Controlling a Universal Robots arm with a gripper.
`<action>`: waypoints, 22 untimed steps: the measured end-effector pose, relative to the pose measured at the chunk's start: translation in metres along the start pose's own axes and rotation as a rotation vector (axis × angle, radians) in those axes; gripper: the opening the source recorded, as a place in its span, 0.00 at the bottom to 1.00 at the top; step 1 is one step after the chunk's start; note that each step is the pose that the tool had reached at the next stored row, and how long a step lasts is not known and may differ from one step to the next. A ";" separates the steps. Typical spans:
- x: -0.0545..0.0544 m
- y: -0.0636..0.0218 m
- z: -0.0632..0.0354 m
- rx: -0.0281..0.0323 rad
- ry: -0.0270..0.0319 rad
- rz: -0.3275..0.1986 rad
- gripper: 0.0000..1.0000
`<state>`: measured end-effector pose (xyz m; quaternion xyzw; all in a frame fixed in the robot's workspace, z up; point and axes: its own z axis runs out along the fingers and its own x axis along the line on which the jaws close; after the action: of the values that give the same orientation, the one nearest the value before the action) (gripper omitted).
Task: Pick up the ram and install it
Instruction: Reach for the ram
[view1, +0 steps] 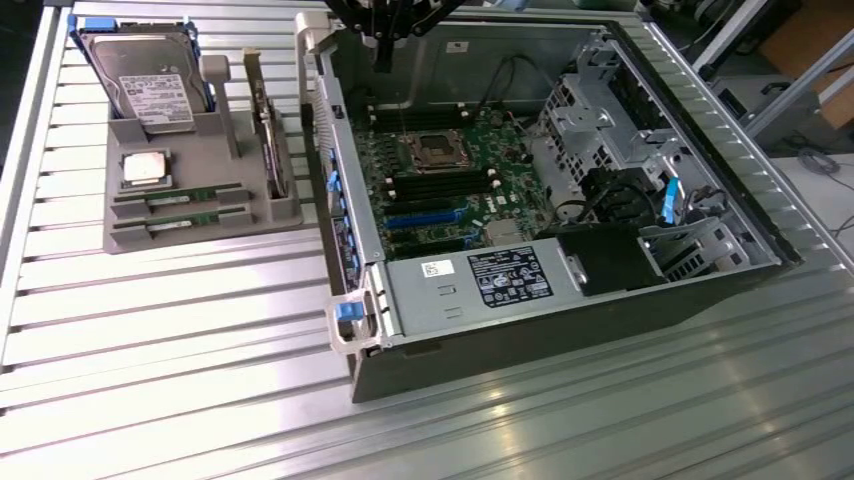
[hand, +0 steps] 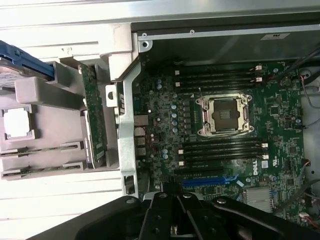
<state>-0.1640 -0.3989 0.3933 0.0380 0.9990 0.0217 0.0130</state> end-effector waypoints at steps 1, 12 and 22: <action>0.001 -0.0001 0.0000 0.0000 0.0000 0.000 0.11; 0.009 -0.0006 -0.0002 0.0000 0.0000 0.000 0.11; 0.016 -0.0012 -0.0004 0.0000 -0.0001 0.000 0.11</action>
<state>-0.1803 -0.3989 0.3933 0.0380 0.9990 0.0217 0.0131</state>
